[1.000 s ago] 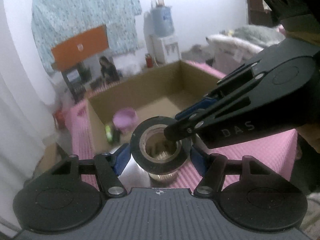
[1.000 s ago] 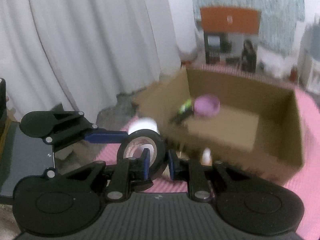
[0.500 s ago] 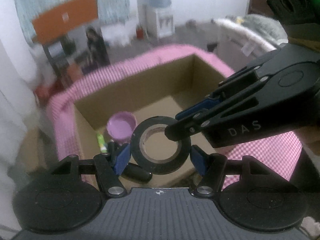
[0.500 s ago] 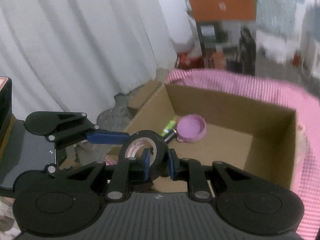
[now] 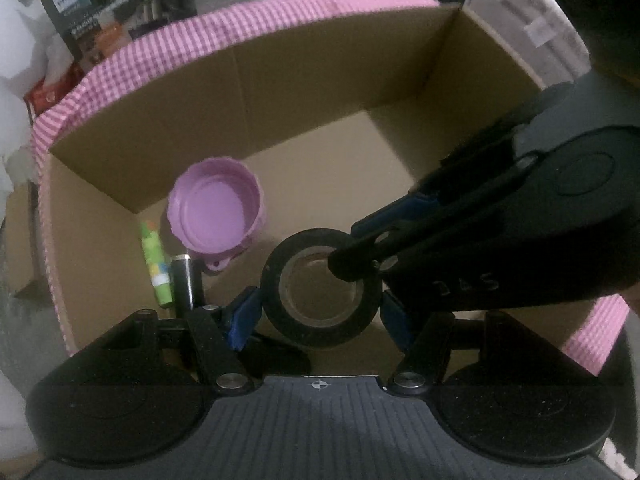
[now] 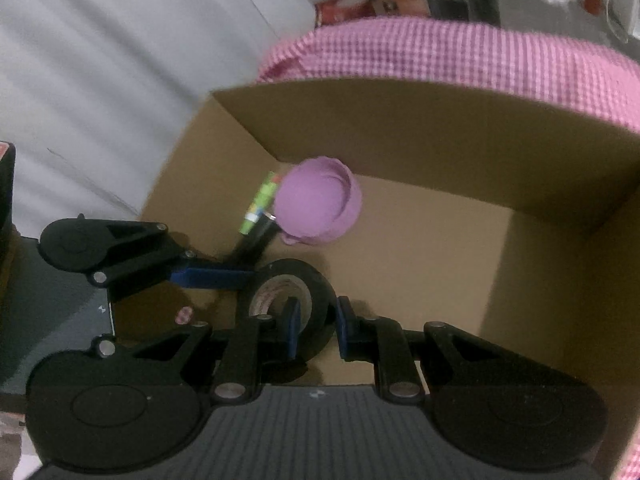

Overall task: Organize rigid objects
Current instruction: 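Lower the tape roll into the box and open the right gripper, then move the right gripper back to the white charger plug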

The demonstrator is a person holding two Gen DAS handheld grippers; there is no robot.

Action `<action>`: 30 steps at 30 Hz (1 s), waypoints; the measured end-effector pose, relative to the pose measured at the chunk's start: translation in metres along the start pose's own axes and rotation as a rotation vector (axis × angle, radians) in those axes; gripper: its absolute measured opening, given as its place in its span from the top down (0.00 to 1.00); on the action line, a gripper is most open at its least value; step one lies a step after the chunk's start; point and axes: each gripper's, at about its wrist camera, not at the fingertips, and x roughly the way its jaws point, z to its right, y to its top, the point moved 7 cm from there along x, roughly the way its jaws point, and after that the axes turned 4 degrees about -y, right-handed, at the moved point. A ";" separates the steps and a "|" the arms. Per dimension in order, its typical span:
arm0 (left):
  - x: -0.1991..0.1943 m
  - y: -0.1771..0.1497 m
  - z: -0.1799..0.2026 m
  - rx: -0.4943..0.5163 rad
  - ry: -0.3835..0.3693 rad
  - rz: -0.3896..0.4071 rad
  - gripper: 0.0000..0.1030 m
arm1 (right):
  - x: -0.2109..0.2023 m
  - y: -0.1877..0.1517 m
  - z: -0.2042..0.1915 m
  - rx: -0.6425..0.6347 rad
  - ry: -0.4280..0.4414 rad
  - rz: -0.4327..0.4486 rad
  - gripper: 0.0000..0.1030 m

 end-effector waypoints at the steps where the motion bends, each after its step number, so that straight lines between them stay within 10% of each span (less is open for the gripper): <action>1: 0.003 -0.001 -0.001 0.000 0.007 -0.014 0.36 | 0.005 0.001 0.001 0.004 0.002 -0.012 0.81; 10: -0.006 0.000 -0.008 -0.006 0.050 0.003 0.29 | 0.015 0.001 0.003 0.045 0.032 -0.024 0.79; 17: -0.060 -0.006 -0.001 0.004 0.099 0.138 0.28 | -0.058 -0.013 -0.007 0.059 0.086 0.149 0.79; 30: -0.155 -0.094 0.070 0.124 0.118 0.439 0.22 | -0.226 -0.158 -0.010 0.134 0.090 0.517 0.59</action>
